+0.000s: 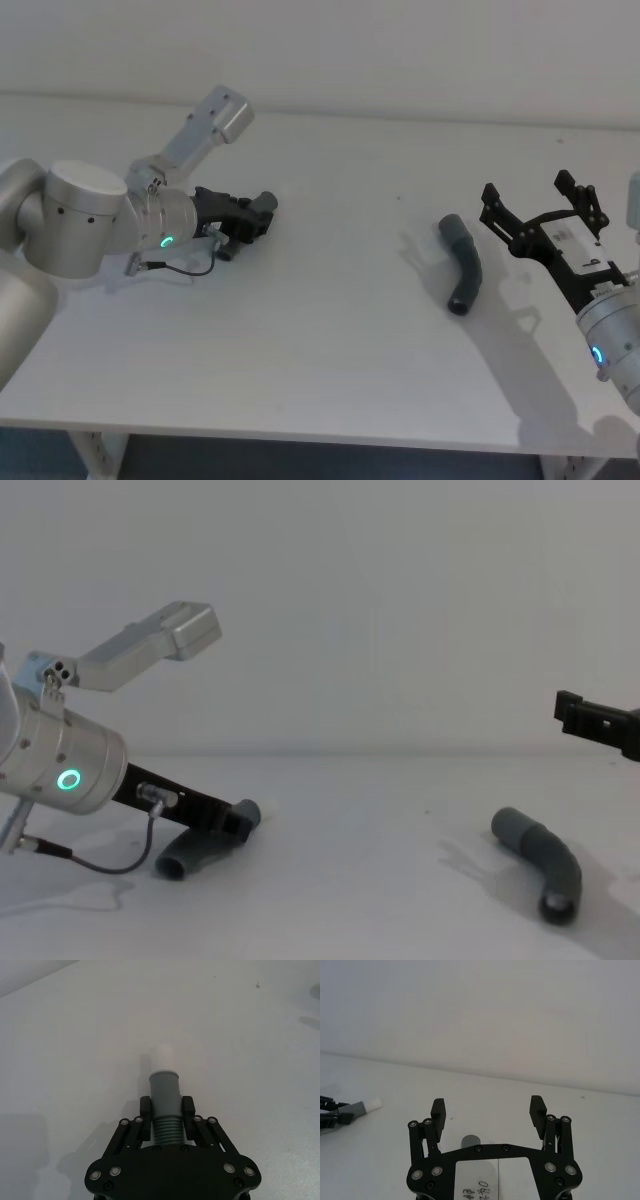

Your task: Use both hands to pick up one end of the pipe from the table, align the ends, and insert them.

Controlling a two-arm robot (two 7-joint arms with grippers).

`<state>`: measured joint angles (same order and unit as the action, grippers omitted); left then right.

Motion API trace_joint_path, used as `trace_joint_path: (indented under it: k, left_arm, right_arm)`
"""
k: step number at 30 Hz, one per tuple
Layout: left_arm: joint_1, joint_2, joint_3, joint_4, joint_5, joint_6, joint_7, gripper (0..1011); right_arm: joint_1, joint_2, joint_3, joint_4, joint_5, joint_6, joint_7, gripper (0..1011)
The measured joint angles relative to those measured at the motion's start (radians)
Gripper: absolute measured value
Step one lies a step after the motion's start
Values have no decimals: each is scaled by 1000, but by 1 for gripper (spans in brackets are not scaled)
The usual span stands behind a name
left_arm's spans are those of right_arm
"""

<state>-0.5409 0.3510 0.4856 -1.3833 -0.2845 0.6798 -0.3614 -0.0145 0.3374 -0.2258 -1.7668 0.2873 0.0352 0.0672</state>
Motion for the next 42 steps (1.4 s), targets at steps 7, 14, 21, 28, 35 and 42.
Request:
trace_joint_path:
  k: [7, 14, 21, 28, 35, 42]
  left_arm:
    - [-1, -1, 0, 1, 1, 1, -1, 351]
    - [-1, -1, 0, 1, 1, 1, -1, 351]
    - [-1, -1, 0, 2, 1, 1, -1, 351]
    - [-1, -1, 0, 2, 1, 1, -1, 351]
    - [-1, -1, 0, 2, 1, 1, -1, 351]
    - [-1, -1, 0, 2, 1, 1, -1, 351]
  right_arm:
    - [9, 8, -1, -13, 0, 47, 10, 1002]
    - [16, 25, -3, -46, 8, 147, 22, 1001]
    - [16, 33, -1, -88, 18, 270, 20, 1002]
    - [13, 16, -2, -127, 27, 405, -12, 1002]
    - [12, -15, -18, -144, 26, 509, -53, 1001]
    - [18, -36, -37, -142, 11, 559, -79, 1002]
